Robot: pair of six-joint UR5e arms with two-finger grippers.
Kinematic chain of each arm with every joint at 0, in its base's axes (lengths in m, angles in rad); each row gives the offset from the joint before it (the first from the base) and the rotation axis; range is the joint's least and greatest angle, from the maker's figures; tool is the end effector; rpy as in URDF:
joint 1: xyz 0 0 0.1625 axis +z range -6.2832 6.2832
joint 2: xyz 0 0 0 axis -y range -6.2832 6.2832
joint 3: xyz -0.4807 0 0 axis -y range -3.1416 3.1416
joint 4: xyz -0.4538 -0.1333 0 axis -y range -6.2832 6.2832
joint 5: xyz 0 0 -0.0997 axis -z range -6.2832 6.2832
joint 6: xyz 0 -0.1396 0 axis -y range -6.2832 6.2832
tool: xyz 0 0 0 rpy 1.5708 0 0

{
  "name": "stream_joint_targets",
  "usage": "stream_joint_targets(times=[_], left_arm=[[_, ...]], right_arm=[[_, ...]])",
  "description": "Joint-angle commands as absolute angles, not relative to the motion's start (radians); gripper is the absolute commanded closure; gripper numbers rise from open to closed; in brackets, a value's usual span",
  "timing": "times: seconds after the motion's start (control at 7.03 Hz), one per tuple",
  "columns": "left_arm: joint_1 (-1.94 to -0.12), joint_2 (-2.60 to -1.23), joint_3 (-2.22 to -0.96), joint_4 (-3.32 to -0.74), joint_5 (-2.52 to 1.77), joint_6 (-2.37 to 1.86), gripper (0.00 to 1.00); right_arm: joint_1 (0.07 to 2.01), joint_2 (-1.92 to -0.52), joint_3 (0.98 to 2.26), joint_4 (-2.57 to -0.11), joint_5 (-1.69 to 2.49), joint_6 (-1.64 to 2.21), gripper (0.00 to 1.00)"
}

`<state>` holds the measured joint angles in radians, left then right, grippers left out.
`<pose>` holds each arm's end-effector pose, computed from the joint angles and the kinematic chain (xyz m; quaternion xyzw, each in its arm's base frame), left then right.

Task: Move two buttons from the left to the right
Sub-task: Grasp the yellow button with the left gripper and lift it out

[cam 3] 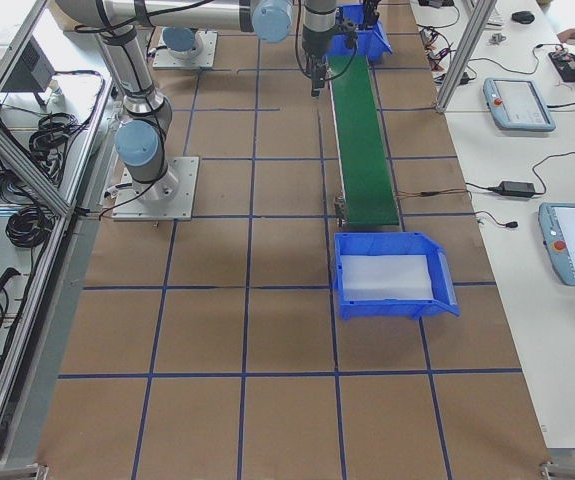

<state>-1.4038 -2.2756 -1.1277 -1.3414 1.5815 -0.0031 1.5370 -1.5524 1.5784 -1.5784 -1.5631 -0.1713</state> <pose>0.0105 -0.8551 0.2685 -0.0848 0.9962 0.0165 0.0040 0.1154 -0.5638 0.4899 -0.0687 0.9976 0.0088 0.0048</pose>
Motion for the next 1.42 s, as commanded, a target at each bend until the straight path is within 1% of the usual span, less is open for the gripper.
stream_joint_targets(times=[0.0, 0.14, 0.28, 0.57, 0.85, 1.14, 1.28], left_arm=[[-1.407, -2.156, -1.126, -1.449, 1.580, -0.021, 0.82], [-1.420, -2.093, -1.129, -1.491, 1.577, -0.052, 0.82], [-1.472, -2.047, -1.131, -1.515, 1.578, -0.102, 0.82], [-1.648, -2.032, -1.131, -1.496, 1.578, -0.315, 0.82], [-1.754, -2.103, -1.166, -1.363, 1.578, -0.449, 0.82], [-1.798, -2.166, -1.210, -1.266, 1.580, -0.518, 0.82], [-1.802, -2.184, -1.209, -1.249, 1.595, -0.520, 0.83]], right_arm=[[1.537, -1.552, 1.578, -1.577, -1.563, -0.172, 0.00], [1.537, -1.552, 1.578, -1.578, -1.563, -0.172, 0.00], [1.537, -1.552, 1.578, -1.578, -1.563, -0.172, 0.00], [1.537, -1.552, 1.578, -1.578, -1.563, -0.173, 0.00], [1.537, -1.552, 1.578, -1.578, -1.563, -0.173, 0.00], [1.537, -1.552, 1.578, -1.577, -1.562, -0.173, 0.00], [1.537, -1.552, 1.580, -1.578, -1.563, -0.173, 0.00]])
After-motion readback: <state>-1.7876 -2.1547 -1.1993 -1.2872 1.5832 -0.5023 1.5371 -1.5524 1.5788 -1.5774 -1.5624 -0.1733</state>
